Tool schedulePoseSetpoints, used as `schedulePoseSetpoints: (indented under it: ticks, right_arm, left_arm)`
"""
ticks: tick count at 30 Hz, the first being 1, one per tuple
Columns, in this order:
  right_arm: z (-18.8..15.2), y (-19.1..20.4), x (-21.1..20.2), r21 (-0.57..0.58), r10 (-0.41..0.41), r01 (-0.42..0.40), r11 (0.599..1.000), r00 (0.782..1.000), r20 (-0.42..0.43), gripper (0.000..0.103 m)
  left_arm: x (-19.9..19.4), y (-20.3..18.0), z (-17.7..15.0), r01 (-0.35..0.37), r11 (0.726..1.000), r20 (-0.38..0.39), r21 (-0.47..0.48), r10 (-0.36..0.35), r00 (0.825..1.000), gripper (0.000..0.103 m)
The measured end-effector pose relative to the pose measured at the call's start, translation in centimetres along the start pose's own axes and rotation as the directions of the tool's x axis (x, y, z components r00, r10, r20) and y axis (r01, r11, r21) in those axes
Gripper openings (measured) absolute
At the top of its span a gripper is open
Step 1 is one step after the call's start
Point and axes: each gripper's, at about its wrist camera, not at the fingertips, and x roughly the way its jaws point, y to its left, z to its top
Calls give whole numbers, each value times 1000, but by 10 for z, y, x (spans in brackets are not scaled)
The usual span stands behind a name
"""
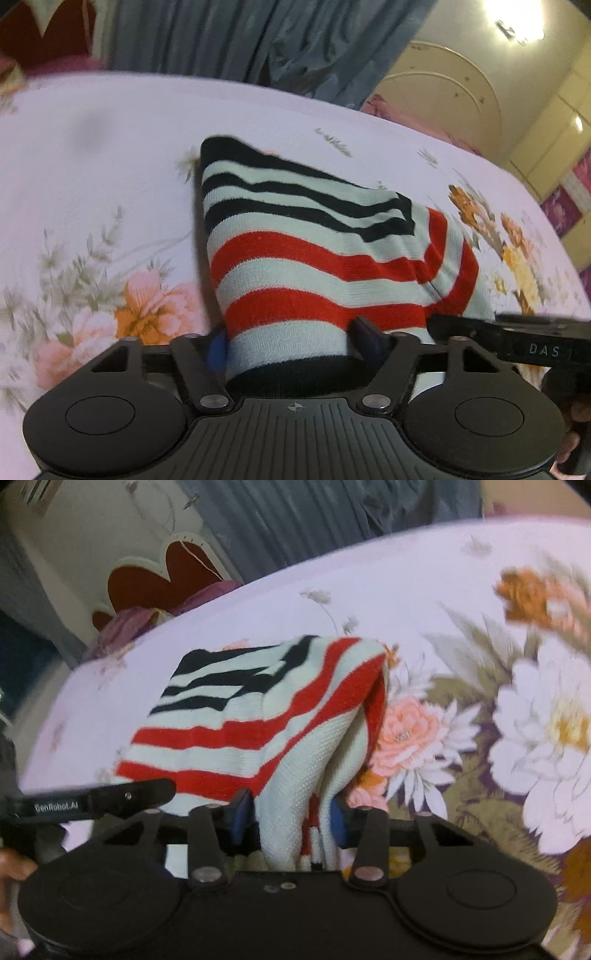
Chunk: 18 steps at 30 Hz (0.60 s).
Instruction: Fold small clothes
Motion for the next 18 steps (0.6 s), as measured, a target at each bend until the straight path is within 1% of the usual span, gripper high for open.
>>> schedulePoseSetpoints:
  ticks: [2,5,7,8,11,13,18]
  right_arm:
    - [-1,17,-5,-44,-62,63,997,998,21,33]
    - [-3,43,-14,-99,-133,138,985,989,61,31]
    - [-2,64,-19,-138,-158,170,976,983,94,30]
    - [-1,73,-23,-150,-160,175,973,981,107,30]
    - [0,107,-21,-174,-122,140,975,986,109,30]
    - [-1,132,-12,-191,-112,133,973,987,114,30]
    - [-7,199,26,-206,-32,52,977,995,100,30]
  left_arm:
    - [-6,-3,0,-9,999,13,46,8,1000,55]
    - [-17,-4,1,-2,994,21,106,0,1000,51]
    - [-28,1,1,6,991,28,133,-9,1000,50]
    - [-34,4,1,-4,989,38,151,-2,999,50]
    - [-59,28,2,-34,984,66,176,23,998,50]
    - [-78,55,3,-54,984,74,170,41,996,50]
    - [-123,130,-3,-144,977,93,154,131,987,50]
